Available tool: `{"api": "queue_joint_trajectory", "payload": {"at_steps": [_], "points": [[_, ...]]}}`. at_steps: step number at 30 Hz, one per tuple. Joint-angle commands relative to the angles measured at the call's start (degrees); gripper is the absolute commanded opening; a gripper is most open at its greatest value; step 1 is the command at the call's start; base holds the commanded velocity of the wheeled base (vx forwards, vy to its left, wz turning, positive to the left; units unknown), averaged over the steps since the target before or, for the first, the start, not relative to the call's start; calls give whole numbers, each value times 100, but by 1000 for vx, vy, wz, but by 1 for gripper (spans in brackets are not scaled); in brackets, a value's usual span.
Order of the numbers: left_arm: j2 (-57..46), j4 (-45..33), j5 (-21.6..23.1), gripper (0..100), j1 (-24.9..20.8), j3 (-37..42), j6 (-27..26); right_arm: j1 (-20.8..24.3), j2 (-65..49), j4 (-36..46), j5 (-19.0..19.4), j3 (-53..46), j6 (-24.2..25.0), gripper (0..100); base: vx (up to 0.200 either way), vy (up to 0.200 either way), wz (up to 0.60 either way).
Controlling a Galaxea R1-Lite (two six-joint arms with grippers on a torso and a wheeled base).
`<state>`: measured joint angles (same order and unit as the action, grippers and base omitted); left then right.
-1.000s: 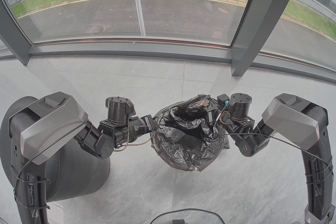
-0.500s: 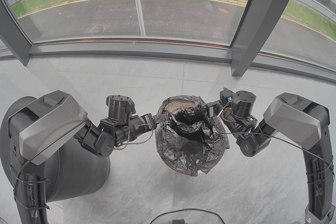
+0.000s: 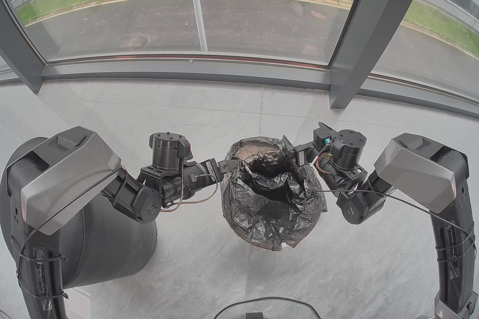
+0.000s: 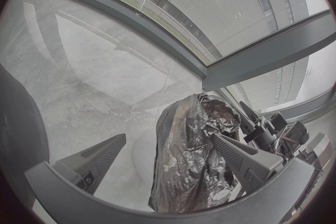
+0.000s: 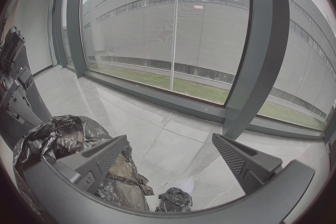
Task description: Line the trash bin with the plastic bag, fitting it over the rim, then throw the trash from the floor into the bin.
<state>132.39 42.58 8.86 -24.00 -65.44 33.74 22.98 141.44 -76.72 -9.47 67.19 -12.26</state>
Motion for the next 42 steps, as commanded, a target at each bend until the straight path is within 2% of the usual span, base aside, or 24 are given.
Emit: {"api": "queue_joint_trajectory", "payload": {"at_steps": [1,7,13,17,23,25,32,38,42], "points": [[-240,5,-7,100,1,119,27,5,-151,-19,-2,-22,22,100,0,0,0],[-723,5,-7,100,-113,567,185,163,-644,69,-11,-286,418,100,0,0,0],[-1207,5,1,100,-377,1147,590,664,-916,315,-11,-752,866,100,0,0,0],[-1251,13,1,100,-544,1376,669,954,-846,623,-72,-892,1270,100,0,0,0],[-1101,31,1,100,-606,1367,660,963,-608,728,-99,-919,1543,100,0,0,0],[-1057,31,1,100,-623,1341,660,972,-679,763,-46,-980,1877,100,0,0,0],[-1049,31,1,100,-632,1350,660,1051,-767,930,7,-971,2316,100,0,0,0],[-1049,31,-7,100,-649,1358,660,1226,-1180,1229,464,-1174,2949,100,0,0,0],[-1040,31,1,100,-649,1350,660,1350,-1241,1317,543,-1226,3292,100,0,0,0]]}}
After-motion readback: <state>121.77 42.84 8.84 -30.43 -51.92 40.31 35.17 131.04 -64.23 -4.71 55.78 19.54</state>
